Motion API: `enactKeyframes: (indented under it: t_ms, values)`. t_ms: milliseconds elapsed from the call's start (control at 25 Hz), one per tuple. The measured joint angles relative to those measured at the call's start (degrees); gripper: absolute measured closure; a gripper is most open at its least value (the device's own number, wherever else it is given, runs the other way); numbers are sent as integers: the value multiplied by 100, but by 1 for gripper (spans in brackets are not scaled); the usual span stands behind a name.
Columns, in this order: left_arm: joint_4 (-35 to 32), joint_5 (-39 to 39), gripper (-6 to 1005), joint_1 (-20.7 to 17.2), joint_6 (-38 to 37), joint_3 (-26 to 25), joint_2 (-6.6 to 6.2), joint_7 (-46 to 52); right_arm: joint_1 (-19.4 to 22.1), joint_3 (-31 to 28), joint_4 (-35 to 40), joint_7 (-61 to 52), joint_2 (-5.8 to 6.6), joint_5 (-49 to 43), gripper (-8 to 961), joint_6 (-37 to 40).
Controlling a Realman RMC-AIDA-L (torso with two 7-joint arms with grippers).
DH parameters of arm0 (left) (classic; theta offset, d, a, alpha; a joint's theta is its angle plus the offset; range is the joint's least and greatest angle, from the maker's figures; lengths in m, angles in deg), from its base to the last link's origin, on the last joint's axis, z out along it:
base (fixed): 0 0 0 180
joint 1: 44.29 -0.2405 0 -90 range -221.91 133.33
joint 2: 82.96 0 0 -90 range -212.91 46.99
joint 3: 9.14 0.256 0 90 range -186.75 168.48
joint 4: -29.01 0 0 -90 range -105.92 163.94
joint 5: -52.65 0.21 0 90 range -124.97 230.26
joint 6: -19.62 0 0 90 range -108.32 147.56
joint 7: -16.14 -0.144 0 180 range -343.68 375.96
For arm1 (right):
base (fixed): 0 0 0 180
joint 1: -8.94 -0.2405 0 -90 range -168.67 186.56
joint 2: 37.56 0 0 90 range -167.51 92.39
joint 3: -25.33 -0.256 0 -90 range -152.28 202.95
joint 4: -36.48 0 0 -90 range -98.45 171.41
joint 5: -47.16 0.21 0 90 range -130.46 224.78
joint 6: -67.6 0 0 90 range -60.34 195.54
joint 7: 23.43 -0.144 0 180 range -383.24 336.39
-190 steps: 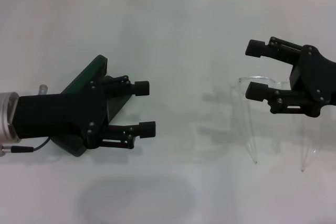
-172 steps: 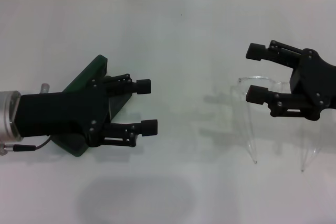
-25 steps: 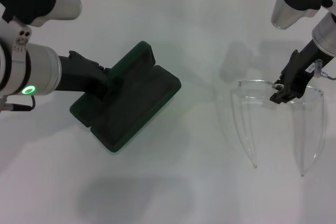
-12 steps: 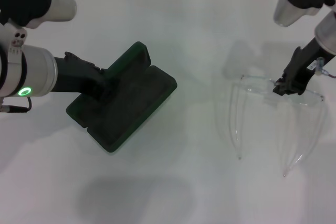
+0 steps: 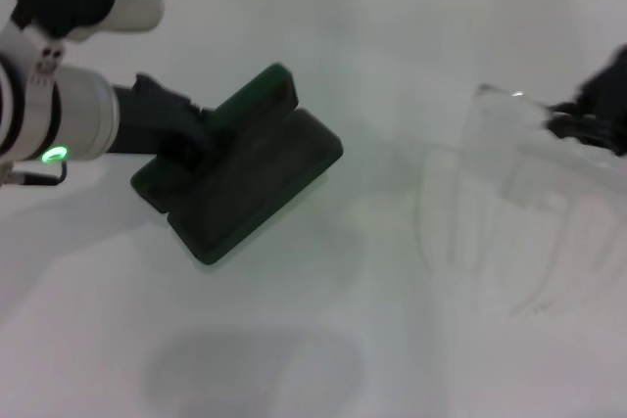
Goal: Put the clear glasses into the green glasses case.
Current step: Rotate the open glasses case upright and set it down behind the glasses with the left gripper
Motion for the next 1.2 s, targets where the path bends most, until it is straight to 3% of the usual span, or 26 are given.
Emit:
enactKeyframes:
  t_ms: [160,280,360,440,680,800,1000,1200]
  values:
    - [-5,16,794,197,0,-10,-9,-44,1246,-132,1379,19,8,953,872,58]
    - [-3,39,794,248,0,-2,-17,-120,1933,-460,1928,32,-19,1763,879,217]
    - [75,53,794,315,0,35,-12,-224,2240,-879,2008,67,-24,2323,879,367]
    - [256,55,794,517,24,188,-1,-336,2456,-1720,1888,203,-23,2884,879,633]
    - [642,166,794,1118,519,976,-1,-514,2263,-4909,1030,857,44,3555,880,1711]
    - [706,222,795,1306,896,1498,-2,-668,2109,-6086,781,1149,66,3520,880,2274]
    - [1032,475,795,1643,1238,2143,32,-770,2103,-6842,405,1451,46,3564,880,2496]
    - [1573,460,786,1988,1280,2350,52,-753,2144,-7257,-192,1618,108,3649,880,2460]
